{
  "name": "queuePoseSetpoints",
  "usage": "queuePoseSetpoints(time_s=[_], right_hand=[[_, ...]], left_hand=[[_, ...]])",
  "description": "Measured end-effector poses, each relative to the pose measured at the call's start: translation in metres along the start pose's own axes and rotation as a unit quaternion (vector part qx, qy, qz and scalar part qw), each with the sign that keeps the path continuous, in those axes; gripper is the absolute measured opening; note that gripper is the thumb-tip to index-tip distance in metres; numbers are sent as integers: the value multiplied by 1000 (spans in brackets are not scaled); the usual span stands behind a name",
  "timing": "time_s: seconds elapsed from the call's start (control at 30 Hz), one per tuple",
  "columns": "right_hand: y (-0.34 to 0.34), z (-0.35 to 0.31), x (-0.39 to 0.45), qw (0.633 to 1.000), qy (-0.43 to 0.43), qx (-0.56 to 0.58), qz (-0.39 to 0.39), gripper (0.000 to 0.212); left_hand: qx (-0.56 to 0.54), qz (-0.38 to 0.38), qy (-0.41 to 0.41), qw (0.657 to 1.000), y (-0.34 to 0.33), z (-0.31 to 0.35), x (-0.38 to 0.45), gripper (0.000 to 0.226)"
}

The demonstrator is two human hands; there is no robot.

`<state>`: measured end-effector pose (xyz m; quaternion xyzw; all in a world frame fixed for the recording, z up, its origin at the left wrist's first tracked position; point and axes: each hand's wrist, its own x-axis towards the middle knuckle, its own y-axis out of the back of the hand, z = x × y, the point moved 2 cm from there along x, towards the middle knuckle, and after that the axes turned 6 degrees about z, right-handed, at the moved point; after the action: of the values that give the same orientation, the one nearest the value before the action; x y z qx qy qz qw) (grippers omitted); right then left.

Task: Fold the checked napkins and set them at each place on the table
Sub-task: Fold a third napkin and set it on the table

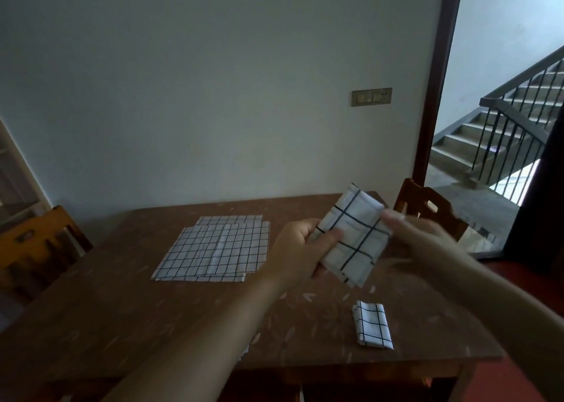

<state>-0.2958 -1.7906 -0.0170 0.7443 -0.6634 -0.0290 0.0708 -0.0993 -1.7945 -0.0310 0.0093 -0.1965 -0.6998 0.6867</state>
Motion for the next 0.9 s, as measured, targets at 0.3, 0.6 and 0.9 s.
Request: queuePoseSetpoints(time_s=[0.3, 0.6, 0.9], right_hand=[[-57, 29, -4, 1000, -17, -3, 5, 18], [-180, 47, 4, 998, -44, -50, 9, 8], [-430, 54, 3, 991, -46, -83, -89, 19]], left_hand=[[10, 105, 6, 994, 21, -40, -4, 38], [-123, 47, 144, 981, 136, -116, -56, 22], [-80, 35, 200, 976, 374, -205, -140, 15]])
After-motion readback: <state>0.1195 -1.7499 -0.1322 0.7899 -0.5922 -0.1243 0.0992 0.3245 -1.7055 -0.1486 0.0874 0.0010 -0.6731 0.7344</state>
